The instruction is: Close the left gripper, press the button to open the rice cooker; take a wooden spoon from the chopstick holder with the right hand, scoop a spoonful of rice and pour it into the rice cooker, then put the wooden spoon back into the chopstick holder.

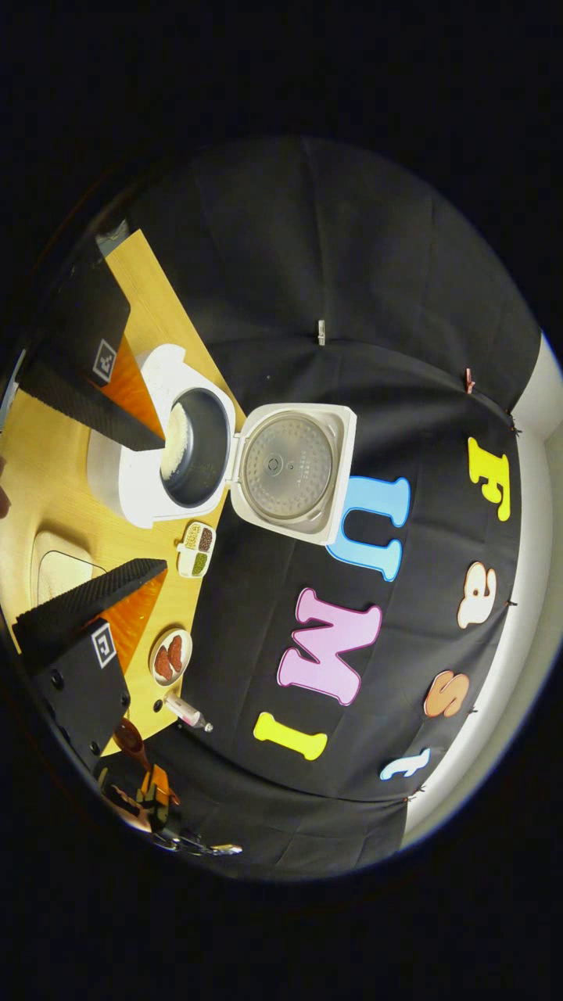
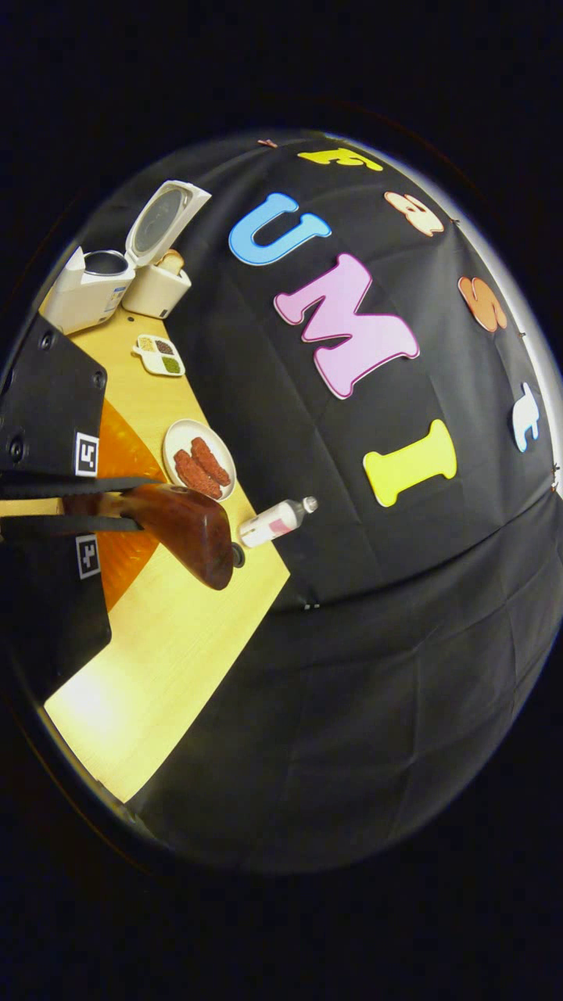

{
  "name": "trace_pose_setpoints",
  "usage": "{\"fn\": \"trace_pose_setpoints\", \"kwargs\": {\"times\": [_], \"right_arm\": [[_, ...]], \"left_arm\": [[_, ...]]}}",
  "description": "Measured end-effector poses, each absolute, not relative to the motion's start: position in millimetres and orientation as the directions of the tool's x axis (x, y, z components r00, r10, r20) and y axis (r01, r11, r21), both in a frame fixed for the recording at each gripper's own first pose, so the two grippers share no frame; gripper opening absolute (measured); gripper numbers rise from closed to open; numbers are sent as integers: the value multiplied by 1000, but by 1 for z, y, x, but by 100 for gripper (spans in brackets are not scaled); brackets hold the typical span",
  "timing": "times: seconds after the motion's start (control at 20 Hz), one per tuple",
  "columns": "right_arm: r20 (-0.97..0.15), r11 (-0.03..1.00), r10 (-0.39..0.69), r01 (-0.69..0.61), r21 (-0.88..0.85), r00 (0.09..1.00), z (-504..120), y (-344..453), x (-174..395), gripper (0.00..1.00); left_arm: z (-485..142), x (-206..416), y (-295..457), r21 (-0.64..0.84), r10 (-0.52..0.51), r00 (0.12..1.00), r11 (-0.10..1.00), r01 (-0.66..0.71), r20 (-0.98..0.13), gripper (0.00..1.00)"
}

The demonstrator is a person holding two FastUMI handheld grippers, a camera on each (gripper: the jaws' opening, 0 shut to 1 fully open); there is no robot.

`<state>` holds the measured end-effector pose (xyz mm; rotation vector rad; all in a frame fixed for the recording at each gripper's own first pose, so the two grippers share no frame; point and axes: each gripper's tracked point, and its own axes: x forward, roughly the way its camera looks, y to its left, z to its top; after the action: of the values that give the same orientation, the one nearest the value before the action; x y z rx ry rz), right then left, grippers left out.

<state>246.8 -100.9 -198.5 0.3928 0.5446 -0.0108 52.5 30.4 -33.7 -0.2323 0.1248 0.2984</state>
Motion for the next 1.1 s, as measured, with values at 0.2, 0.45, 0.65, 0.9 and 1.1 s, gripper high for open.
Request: {"fn": "trace_pose_setpoints", "kwargs": {"times": [0.2, 0.45, 0.65, 0.9, 1.1], "right_arm": [[-558, 928, 113, 114, 356, 822, -235, -97, 251, 13], [-598, 930, 94, 144, 338, 796, -257, -99, 260, 14], [-599, 934, 99, 134, 332, 795, -258, -99, 256, 26], [-589, 938, 84, 135, 318, 804, -248, -109, 244, 76], [-576, 945, 31, 165, 284, 817, -234, -132, 221, 99]], "left_arm": [[-32, 44, 36, -198, 343, 927, 908, -369, -155, 95], [-28, 38, 39, -197, 379, 914, 894, -402, -148, 95], [-17, 37, 39, -183, 379, 917, 900, -397, -126, 95], [14, 44, 54, -220, 366, 927, 900, -376, -85, 95], [70, 65, 90, -206, 351, 936, 915, -346, -12, 95]]}}
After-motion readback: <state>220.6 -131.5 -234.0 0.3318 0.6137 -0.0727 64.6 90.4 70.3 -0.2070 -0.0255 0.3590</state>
